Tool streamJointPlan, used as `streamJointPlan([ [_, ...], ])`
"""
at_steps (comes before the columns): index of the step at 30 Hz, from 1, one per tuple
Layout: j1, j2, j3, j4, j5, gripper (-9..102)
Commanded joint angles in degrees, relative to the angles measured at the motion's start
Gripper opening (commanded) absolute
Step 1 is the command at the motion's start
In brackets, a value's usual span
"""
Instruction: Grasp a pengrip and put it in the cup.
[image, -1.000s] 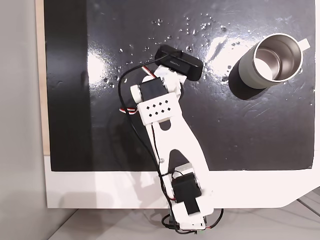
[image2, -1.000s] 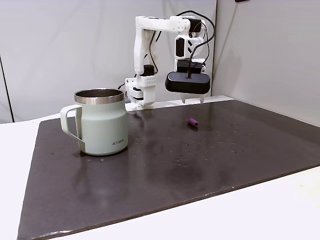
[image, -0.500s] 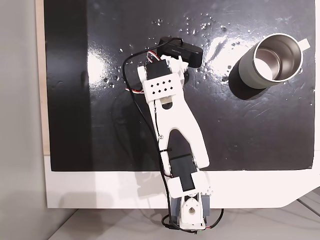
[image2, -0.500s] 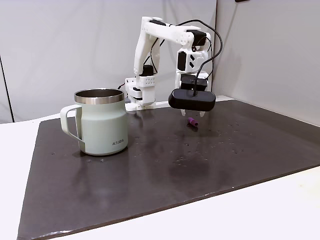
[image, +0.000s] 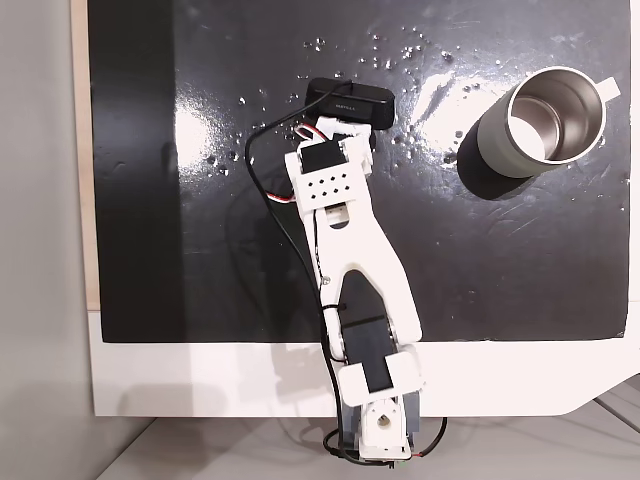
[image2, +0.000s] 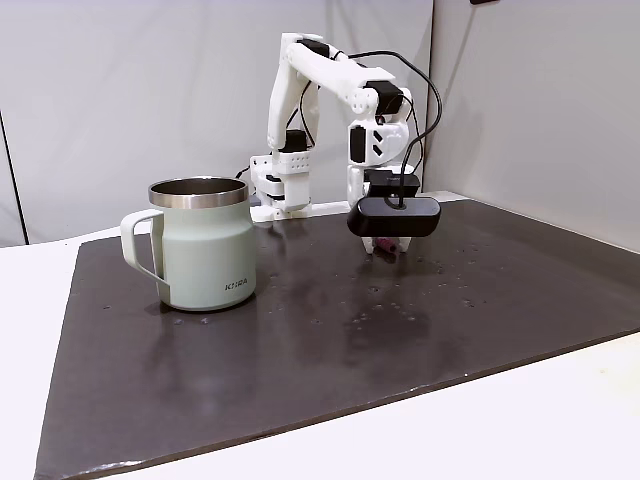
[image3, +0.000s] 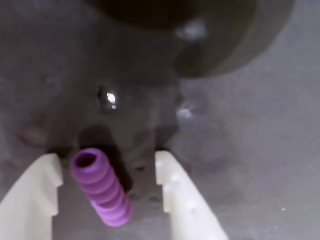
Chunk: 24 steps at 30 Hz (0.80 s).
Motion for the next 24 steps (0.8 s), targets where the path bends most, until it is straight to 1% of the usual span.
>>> streamJointPlan([
  [1,-1.0,3.5,2.2,-2.6,-0.4,18],
  [8,-2.1,5.8,8.3,-6.2,-0.4,17],
  [13,-3.2,6.5,10.3,-6.5,-0.3,11],
  [19,-3.4,6.9,10.7,-6.6,-0.3,0],
  [24,-3.3,7.9,10.6,-6.5,0.1,0],
])
